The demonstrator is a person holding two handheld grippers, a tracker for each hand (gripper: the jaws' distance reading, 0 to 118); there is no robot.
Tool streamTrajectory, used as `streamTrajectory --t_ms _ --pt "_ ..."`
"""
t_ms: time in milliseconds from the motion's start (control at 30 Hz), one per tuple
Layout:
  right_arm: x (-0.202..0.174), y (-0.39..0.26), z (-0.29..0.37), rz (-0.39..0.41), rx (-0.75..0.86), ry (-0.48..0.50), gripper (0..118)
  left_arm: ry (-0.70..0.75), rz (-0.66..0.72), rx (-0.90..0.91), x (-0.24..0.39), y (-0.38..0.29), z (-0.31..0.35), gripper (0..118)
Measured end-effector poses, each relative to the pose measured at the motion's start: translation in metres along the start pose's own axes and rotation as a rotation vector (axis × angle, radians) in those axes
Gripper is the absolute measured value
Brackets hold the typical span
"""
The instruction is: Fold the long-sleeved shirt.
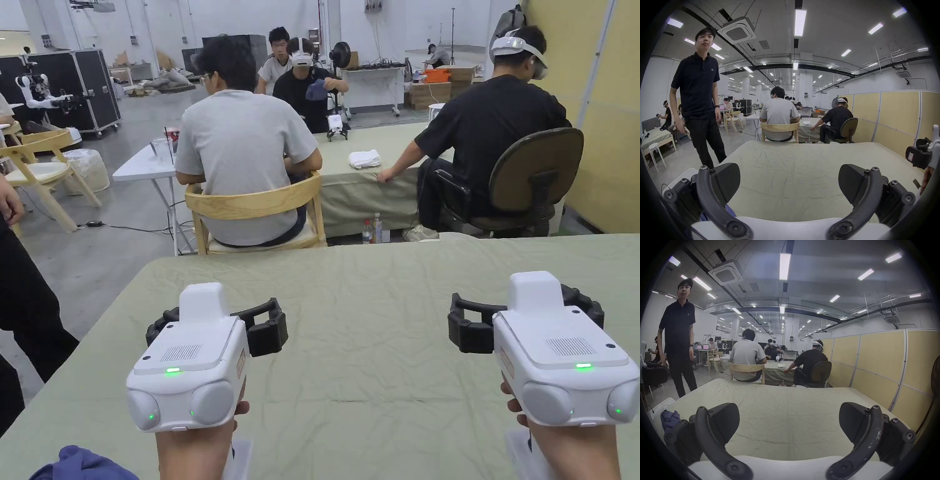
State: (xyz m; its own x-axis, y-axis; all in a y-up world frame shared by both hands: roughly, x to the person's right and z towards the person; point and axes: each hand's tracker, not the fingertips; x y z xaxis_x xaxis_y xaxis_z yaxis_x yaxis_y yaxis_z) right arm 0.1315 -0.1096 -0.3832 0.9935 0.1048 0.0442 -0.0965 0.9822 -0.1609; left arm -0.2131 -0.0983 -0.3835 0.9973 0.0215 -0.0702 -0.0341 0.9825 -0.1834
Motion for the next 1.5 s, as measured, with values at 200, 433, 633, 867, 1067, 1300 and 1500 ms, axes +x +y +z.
streamTrajectory --t_ms 200,433,633,867,1067,1300,1500 --pt "0.0 0.001 0.001 0.003 0.001 -0.001 118 -0.001 -0.001 -0.001 0.0 -0.001 0.0 118" --pt "-0.001 0.0 0.002 0.012 -0.002 0.012 118 -0.007 0.003 -0.002 0.0 0.0 0.004 106" --pt "-0.004 0.001 0.003 -0.012 0.0 0.037 29 -0.031 -0.042 0.037 0.005 0.002 0.01 12" --pt "-0.006 0.003 0.005 -0.022 -0.01 0.09 3 -0.068 0.033 0.044 0.004 0.0 0.013 2" --pt "-0.006 0.007 0.007 -0.021 -0.008 0.022 2 -0.069 0.067 0.064 0.001 0.004 0.017 0" --pt "0.006 0.01 0.011 -0.099 -0.002 0.035 2 -0.05 0.049 0.056 0.004 0.003 0.021 0" --pt "-0.003 0.008 0.011 -0.049 -0.004 0.039 2 -0.051 0.065 0.046 -0.006 0.003 0.024 0"
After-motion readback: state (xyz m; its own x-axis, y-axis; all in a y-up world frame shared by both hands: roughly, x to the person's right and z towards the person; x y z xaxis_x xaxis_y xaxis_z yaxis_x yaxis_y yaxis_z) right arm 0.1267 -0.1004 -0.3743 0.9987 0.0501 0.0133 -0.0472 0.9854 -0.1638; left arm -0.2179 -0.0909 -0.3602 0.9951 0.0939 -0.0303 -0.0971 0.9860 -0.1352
